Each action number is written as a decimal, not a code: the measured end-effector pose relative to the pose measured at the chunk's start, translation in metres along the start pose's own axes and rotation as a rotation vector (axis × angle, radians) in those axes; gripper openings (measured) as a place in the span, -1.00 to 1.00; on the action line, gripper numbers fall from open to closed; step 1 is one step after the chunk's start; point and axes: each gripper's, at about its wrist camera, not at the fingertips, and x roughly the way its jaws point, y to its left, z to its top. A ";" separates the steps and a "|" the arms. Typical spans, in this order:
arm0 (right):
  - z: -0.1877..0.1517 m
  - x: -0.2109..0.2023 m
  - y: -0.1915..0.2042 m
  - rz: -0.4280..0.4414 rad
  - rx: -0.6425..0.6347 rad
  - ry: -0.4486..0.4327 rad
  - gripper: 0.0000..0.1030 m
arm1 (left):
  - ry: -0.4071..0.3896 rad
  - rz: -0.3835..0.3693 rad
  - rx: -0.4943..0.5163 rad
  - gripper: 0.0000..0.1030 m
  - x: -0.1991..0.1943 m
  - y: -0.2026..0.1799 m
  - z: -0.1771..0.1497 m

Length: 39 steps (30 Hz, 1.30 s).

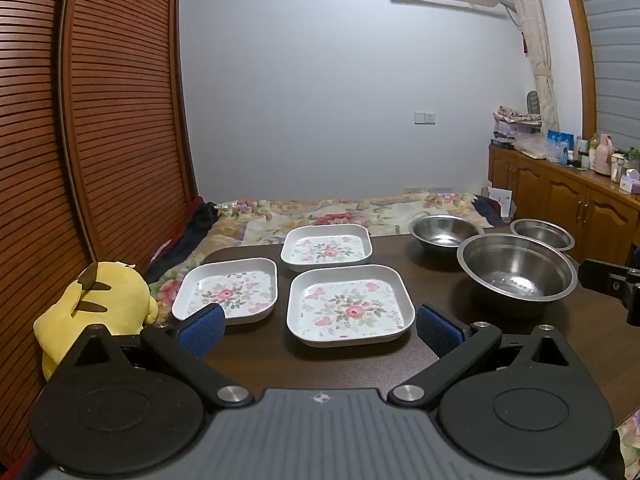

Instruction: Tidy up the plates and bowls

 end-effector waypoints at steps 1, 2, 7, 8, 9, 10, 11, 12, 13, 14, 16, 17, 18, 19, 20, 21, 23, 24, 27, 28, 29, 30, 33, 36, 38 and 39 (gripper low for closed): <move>0.001 0.000 -0.001 0.001 0.000 0.001 1.00 | -0.001 0.000 0.000 1.00 0.000 0.000 0.000; 0.000 0.000 -0.001 0.001 0.001 0.001 1.00 | -0.001 0.000 0.000 1.00 0.000 0.000 0.000; -0.001 0.000 -0.003 -0.002 0.002 0.003 1.00 | -0.002 0.001 0.001 1.00 -0.003 0.000 0.001; -0.001 0.000 -0.003 -0.002 0.003 0.003 1.00 | -0.002 0.000 0.002 1.00 -0.002 -0.001 0.002; -0.001 -0.001 -0.004 -0.003 0.003 0.002 1.00 | -0.003 0.000 0.002 1.00 -0.001 -0.001 0.002; -0.001 -0.001 -0.004 -0.004 0.002 0.001 1.00 | -0.003 0.000 0.001 1.00 -0.001 -0.001 0.002; 0.000 -0.002 -0.004 -0.006 0.001 0.000 1.00 | -0.003 0.000 0.001 1.00 -0.001 -0.001 0.002; -0.001 -0.002 -0.004 -0.007 0.000 0.000 1.00 | -0.003 0.000 0.001 1.00 -0.001 -0.002 0.003; -0.001 -0.002 -0.004 -0.007 0.000 -0.001 1.00 | -0.003 -0.001 0.001 1.00 -0.002 -0.001 0.003; -0.001 -0.001 -0.004 -0.008 0.000 0.000 1.00 | -0.003 -0.001 0.001 1.00 -0.002 -0.001 0.003; -0.001 0.000 -0.005 -0.007 0.000 0.001 1.00 | -0.004 0.000 0.000 1.00 -0.002 -0.001 0.003; -0.001 0.000 -0.005 -0.007 0.000 0.002 1.00 | -0.004 -0.001 0.001 1.00 -0.002 -0.002 0.003; -0.001 0.000 -0.004 -0.007 -0.001 0.002 1.00 | -0.004 0.000 0.001 1.00 -0.002 -0.002 0.003; -0.001 0.000 -0.004 -0.008 -0.001 0.002 1.00 | -0.004 0.000 0.000 1.00 -0.002 -0.002 0.002; -0.001 -0.001 -0.005 -0.006 -0.001 0.002 1.00 | -0.005 0.001 0.000 1.00 -0.002 -0.002 0.003; -0.002 -0.001 -0.005 -0.005 -0.001 0.002 1.00 | -0.005 0.000 0.000 1.00 -0.002 -0.002 0.003; -0.002 -0.001 -0.005 -0.005 -0.001 0.002 1.00 | -0.005 0.001 0.000 1.00 -0.002 -0.002 0.003; -0.002 -0.001 -0.005 -0.005 0.000 0.002 1.00 | -0.004 0.001 0.000 1.00 -0.002 -0.002 0.002; -0.002 -0.001 -0.005 -0.007 -0.002 0.001 1.00 | -0.006 0.000 0.000 1.00 -0.002 -0.002 0.002; -0.002 -0.001 -0.005 -0.007 -0.002 0.001 1.00 | -0.006 0.000 0.000 1.00 -0.002 -0.002 0.002; -0.002 -0.001 -0.005 -0.007 -0.002 0.001 1.00 | -0.006 0.000 0.000 1.00 -0.002 -0.002 0.002; -0.002 -0.001 -0.005 -0.007 -0.002 0.001 1.00 | -0.006 0.001 0.000 1.00 -0.002 -0.001 0.002; -0.002 -0.001 -0.005 -0.008 -0.003 0.001 1.00 | -0.005 0.000 0.000 1.00 -0.002 -0.002 0.003; -0.002 -0.001 -0.005 -0.008 -0.002 0.002 1.00 | -0.006 0.001 0.000 1.00 -0.002 -0.001 0.002; -0.003 -0.002 -0.005 -0.008 -0.003 0.001 1.00 | -0.005 0.000 -0.001 1.00 -0.002 -0.001 0.003; -0.002 -0.001 -0.005 -0.008 -0.002 0.002 1.00 | -0.006 0.000 0.000 1.00 -0.002 -0.002 0.002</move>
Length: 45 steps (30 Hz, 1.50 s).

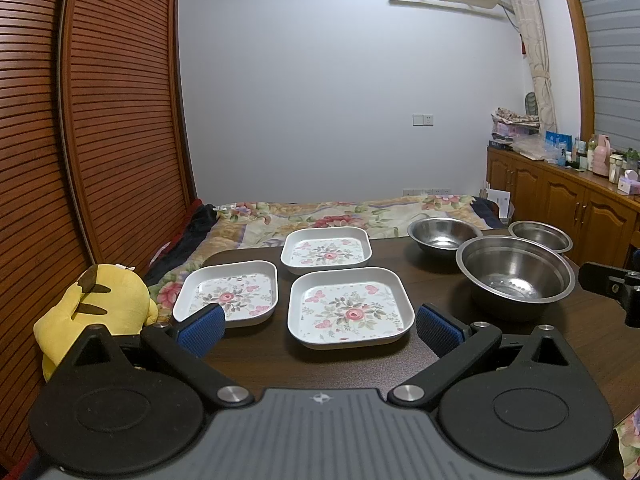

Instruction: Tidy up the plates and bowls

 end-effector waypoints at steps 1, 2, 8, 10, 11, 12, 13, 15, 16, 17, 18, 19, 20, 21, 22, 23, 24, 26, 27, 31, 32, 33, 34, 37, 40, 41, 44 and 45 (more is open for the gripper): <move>0.000 0.000 0.000 0.000 0.000 0.000 1.00 | -0.001 0.000 0.000 1.00 0.000 0.000 0.000; 0.000 0.000 0.000 0.001 0.000 0.000 1.00 | 0.000 0.000 0.000 1.00 0.000 0.000 0.000; 0.000 -0.001 0.000 0.000 -0.001 -0.001 1.00 | -0.001 0.001 -0.001 1.00 0.000 0.000 0.000; 0.001 -0.001 0.000 -0.001 -0.001 -0.001 1.00 | -0.001 -0.001 -0.001 1.00 0.000 0.000 -0.001; 0.001 -0.001 0.000 -0.001 -0.001 -0.001 1.00 | -0.001 0.000 -0.001 1.00 0.000 0.000 0.000; 0.001 -0.001 0.001 -0.001 -0.001 -0.001 1.00 | -0.001 0.000 0.000 1.00 0.000 0.000 0.000; 0.001 -0.001 0.001 -0.001 -0.002 -0.001 1.00 | -0.001 0.000 -0.001 1.00 0.000 0.000 0.000; 0.001 -0.001 0.001 -0.001 -0.001 -0.001 1.00 | -0.001 0.000 -0.002 1.00 0.000 0.000 0.000; 0.001 -0.001 0.001 -0.001 -0.001 -0.001 1.00 | -0.001 -0.001 -0.001 1.00 0.000 0.000 0.000; 0.001 -0.001 0.001 -0.002 -0.001 -0.001 1.00 | -0.001 -0.001 -0.001 1.00 0.000 0.000 0.000; 0.001 -0.001 0.001 -0.001 -0.002 0.000 1.00 | -0.001 0.000 -0.001 1.00 0.000 0.000 0.000; 0.001 -0.001 0.001 0.000 -0.001 -0.001 1.00 | -0.001 0.000 -0.001 1.00 0.000 0.000 -0.001; 0.001 -0.001 0.001 0.000 -0.001 -0.001 1.00 | -0.001 -0.001 -0.001 1.00 0.000 0.000 0.000; 0.001 -0.001 0.001 0.000 -0.002 -0.001 1.00 | 0.000 0.000 -0.001 1.00 0.000 0.000 0.000; 0.001 -0.001 0.001 -0.001 -0.001 -0.001 1.00 | -0.001 0.000 -0.001 1.00 0.000 0.000 -0.001; 0.001 -0.001 0.001 0.000 -0.001 -0.001 1.00 | -0.001 0.000 -0.001 1.00 0.000 0.000 0.000; 0.001 -0.001 0.001 -0.001 -0.001 -0.001 1.00 | -0.001 0.000 -0.001 1.00 0.000 0.000 -0.001; 0.001 -0.001 0.001 0.000 -0.001 0.000 1.00 | 0.000 0.000 -0.002 1.00 0.000 0.000 0.000; 0.001 -0.001 0.001 0.000 -0.001 0.000 1.00 | -0.001 -0.001 -0.001 1.00 0.000 0.000 -0.001; 0.001 -0.001 0.001 0.001 -0.001 0.002 1.00 | 0.008 -0.001 -0.002 1.00 -0.001 0.003 0.001; 0.001 0.000 0.002 0.003 -0.002 0.003 1.00 | 0.011 -0.002 -0.002 1.00 0.000 0.002 -0.001; 0.000 0.000 0.002 0.004 -0.003 0.005 1.00 | 0.015 -0.001 -0.004 1.00 0.002 0.002 -0.002; 0.000 0.001 0.003 0.004 -0.005 0.007 1.00 | 0.021 0.000 -0.005 1.00 0.004 0.003 -0.003; -0.001 0.002 0.005 0.008 -0.011 0.013 1.00 | 0.047 0.003 -0.007 1.00 0.015 0.005 -0.009; -0.003 0.007 0.007 0.021 -0.015 0.022 1.00 | 0.084 -0.001 -0.013 1.00 0.027 0.011 -0.014; -0.003 0.010 0.008 0.025 -0.016 0.027 1.00 | 0.093 -0.002 -0.016 1.00 0.031 0.014 -0.015; -0.003 0.020 0.012 0.051 -0.019 0.040 1.00 | 0.111 0.002 -0.018 1.00 0.042 0.021 -0.020; -0.003 0.023 0.013 0.058 -0.021 0.045 1.00 | 0.119 0.001 -0.019 1.00 0.046 0.024 -0.021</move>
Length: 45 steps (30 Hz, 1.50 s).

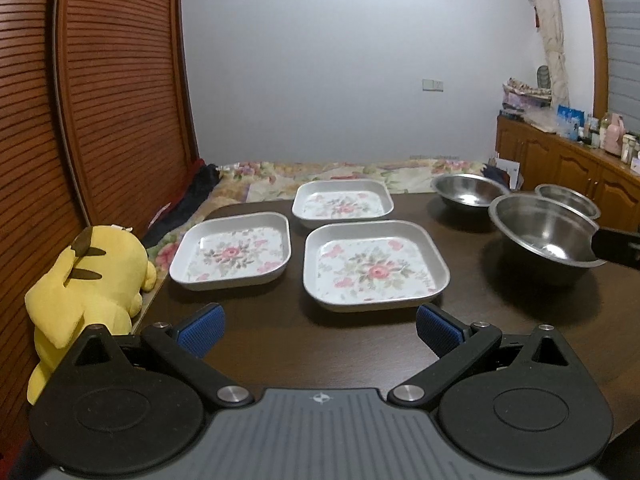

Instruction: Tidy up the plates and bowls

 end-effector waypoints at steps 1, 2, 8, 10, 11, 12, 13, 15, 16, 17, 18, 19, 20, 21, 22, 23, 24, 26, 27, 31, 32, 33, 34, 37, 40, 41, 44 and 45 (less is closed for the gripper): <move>0.000 0.003 0.002 0.012 -0.001 0.003 1.00 | 0.007 -0.001 -0.004 1.00 0.004 0.003 -0.001; 0.001 0.007 0.004 0.023 -0.003 0.006 1.00 | 0.010 -0.001 -0.007 1.00 0.007 0.005 -0.001; 0.010 0.018 0.024 0.065 -0.040 0.005 1.00 | 0.031 0.001 -0.019 1.00 0.025 0.022 0.001; 0.014 0.021 0.030 0.079 -0.052 0.004 1.00 | 0.029 0.007 -0.029 1.00 0.028 0.027 0.004; 0.016 0.022 0.032 0.085 -0.056 0.005 1.00 | 0.026 0.008 -0.035 1.00 0.029 0.030 0.005; 0.017 0.024 0.033 0.090 -0.058 0.006 1.00 | 0.023 0.008 -0.041 1.00 0.029 0.033 0.006; 0.018 0.026 0.035 0.094 -0.060 0.008 1.00 | 0.023 0.008 -0.049 1.00 0.030 0.037 0.007; 0.019 0.031 0.039 0.103 -0.062 0.012 1.00 | 0.027 0.009 -0.059 1.00 0.032 0.042 0.010; 0.020 0.033 0.041 0.109 -0.063 0.015 1.00 | 0.028 0.011 -0.060 1.00 0.033 0.044 0.011; 0.021 0.037 0.043 0.111 -0.069 0.019 1.00 | 0.027 0.014 -0.059 1.00 0.034 0.045 0.012; 0.021 0.040 0.044 0.113 -0.073 0.024 1.00 | 0.024 0.019 -0.058 1.00 0.035 0.047 0.014; 0.021 0.043 0.046 0.117 -0.074 0.029 1.00 | 0.021 0.023 -0.057 1.00 0.035 0.048 0.015; 0.021 0.046 0.046 0.125 -0.073 0.037 1.00 | 0.019 0.027 -0.056 1.00 0.035 0.050 0.016; 0.021 0.050 0.049 0.131 -0.073 0.041 1.00 | 0.019 0.030 -0.054 1.00 0.035 0.051 0.017; 0.021 0.052 0.050 0.137 -0.073 0.046 1.00 | 0.018 0.034 -0.053 1.00 0.036 0.052 0.018; 0.021 0.056 0.052 0.141 -0.076 0.051 1.00 | 0.016 0.041 -0.056 1.00 0.036 0.053 0.019; 0.022 0.059 0.054 0.145 -0.078 0.055 1.00 | 0.013 0.042 -0.058 1.00 0.035 0.054 0.019; 0.021 0.065 0.057 0.153 -0.085 0.066 0.99 | 0.009 0.032 -0.059 1.00 0.036 0.057 0.020; 0.021 0.068 0.058 0.157 -0.086 0.073 0.98 | 0.007 0.027 -0.062 1.00 0.036 0.057 0.020; 0.019 0.083 0.064 0.170 -0.095 0.109 0.75 | -0.001 0.004 -0.074 1.00 0.039 0.062 0.021; 0.018 0.087 0.066 0.176 -0.096 0.123 0.71 | -0.007 0.000 -0.067 1.00 0.041 0.062 0.022; 0.017 0.090 0.067 0.182 -0.093 0.135 0.71 | -0.008 -0.003 -0.061 1.00 0.041 0.062 0.022; 0.016 0.093 0.068 0.187 -0.091 0.144 0.71 | -0.008 -0.006 -0.057 1.00 0.043 0.062 0.022; 0.011 0.102 0.073 0.186 -0.107 0.165 0.65 | -0.013 -0.028 -0.051 1.00 0.048 0.062 0.024; 0.008 0.112 0.076 0.186 -0.109 0.194 0.55 | -0.006 -0.070 -0.070 0.93 0.056 0.064 0.025; 0.007 0.114 0.076 0.188 -0.108 0.201 0.51 | -0.002 -0.090 -0.078 0.88 0.060 0.065 0.025; 0.006 0.118 0.080 0.184 -0.125 0.206 0.43 | 0.019 -0.127 -0.085 0.72 0.071 0.064 0.025; 0.005 0.119 0.081 0.181 -0.128 0.209 0.39 | 0.024 -0.136 -0.084 0.65 0.075 0.061 0.025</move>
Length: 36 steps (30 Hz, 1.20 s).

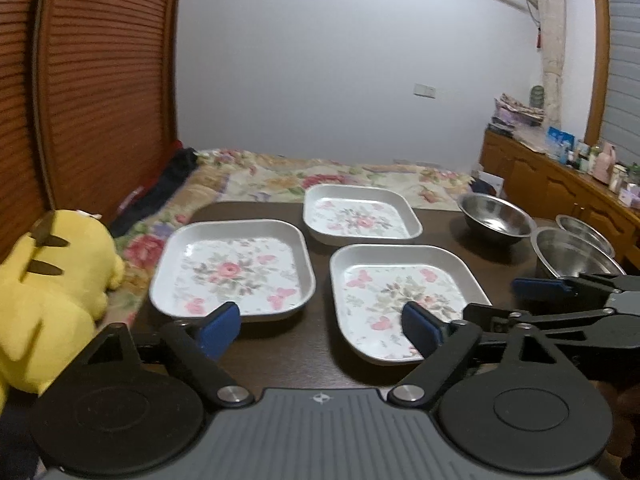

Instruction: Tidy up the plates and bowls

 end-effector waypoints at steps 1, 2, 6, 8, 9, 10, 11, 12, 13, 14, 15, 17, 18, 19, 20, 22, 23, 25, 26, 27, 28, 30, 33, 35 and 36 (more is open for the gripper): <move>0.000 0.002 0.001 -0.003 -0.001 0.005 0.36 | 0.008 -0.010 0.002 0.61 0.005 -0.001 0.000; -0.001 0.004 0.001 -0.004 -0.003 0.010 0.29 | 0.016 -0.017 0.002 0.53 0.009 -0.001 -0.001; -0.004 0.011 0.000 -0.016 -0.003 0.031 0.17 | 0.037 -0.041 0.003 0.30 0.023 -0.004 -0.002; -0.005 0.014 0.001 -0.023 -0.010 0.038 0.14 | 0.047 -0.049 0.002 0.21 0.029 -0.004 -0.002; -0.006 0.015 0.001 -0.023 -0.011 0.039 0.10 | 0.053 -0.054 0.003 0.14 0.033 -0.004 -0.003; -0.006 0.016 0.000 -0.022 -0.010 0.044 0.07 | 0.059 -0.061 0.002 0.10 0.036 -0.004 -0.003; -0.006 0.018 0.000 -0.025 -0.007 0.050 0.07 | 0.064 -0.069 0.000 0.02 0.039 -0.005 -0.004; -0.007 0.019 0.000 -0.026 -0.005 0.052 0.05 | 0.068 -0.076 -0.002 -0.07 0.041 -0.005 -0.004; -0.006 0.021 -0.001 -0.025 -0.002 0.054 0.03 | 0.074 -0.079 -0.004 -0.09 0.044 -0.005 -0.004; -0.006 0.021 -0.001 -0.029 0.000 0.054 0.02 | 0.079 -0.080 -0.005 -0.13 0.046 -0.005 -0.004; -0.006 0.022 -0.001 -0.037 -0.001 0.054 0.01 | 0.081 -0.085 -0.006 -0.18 0.048 -0.006 -0.004; -0.006 0.025 -0.003 -0.041 0.005 0.054 0.00 | 0.088 -0.092 -0.010 -0.27 0.051 -0.006 -0.003; -0.006 0.026 -0.004 -0.041 0.010 0.054 -0.01 | 0.090 -0.096 -0.012 -0.29 0.053 -0.007 -0.003; -0.005 0.028 -0.005 -0.041 0.015 0.056 -0.02 | 0.092 -0.098 -0.013 -0.30 0.054 -0.007 -0.003; -0.005 0.029 -0.006 -0.041 0.019 0.058 -0.03 | 0.093 -0.100 -0.015 -0.33 0.056 -0.007 -0.003; -0.004 0.031 -0.007 -0.042 0.025 0.059 -0.05 | 0.097 -0.094 -0.016 -0.38 0.059 -0.008 -0.003; -0.004 0.032 -0.008 -0.044 0.028 0.061 -0.07 | 0.100 -0.089 -0.015 -0.43 0.061 -0.008 -0.003; -0.004 0.035 -0.010 -0.046 0.039 0.067 -0.09 | 0.103 -0.084 -0.014 -0.46 0.062 -0.008 -0.003; -0.005 0.036 -0.011 -0.047 0.044 0.070 -0.12 | 0.104 -0.082 -0.012 -0.49 0.063 -0.008 -0.003; -0.005 0.037 -0.012 -0.049 0.048 0.074 -0.16 | 0.106 -0.079 -0.012 -0.54 0.064 -0.007 -0.003; -0.006 0.039 -0.013 -0.051 0.051 0.079 -0.19 | 0.109 -0.076 -0.011 -0.57 0.065 -0.007 -0.004; -0.009 0.042 -0.013 -0.059 0.049 0.090 -0.30 | 0.121 -0.068 -0.010 -0.71 0.068 -0.006 -0.004; -0.010 0.043 -0.013 -0.059 0.042 0.086 -0.31 | 0.123 -0.058 -0.005 -0.73 0.069 -0.005 -0.006; -0.011 0.042 -0.013 -0.056 0.044 0.084 -0.34 | 0.125 -0.056 -0.006 -0.74 0.068 -0.004 -0.006; -0.011 0.042 -0.013 -0.057 0.047 0.083 -0.40 | 0.125 -0.052 -0.008 -0.74 0.067 -0.004 -0.006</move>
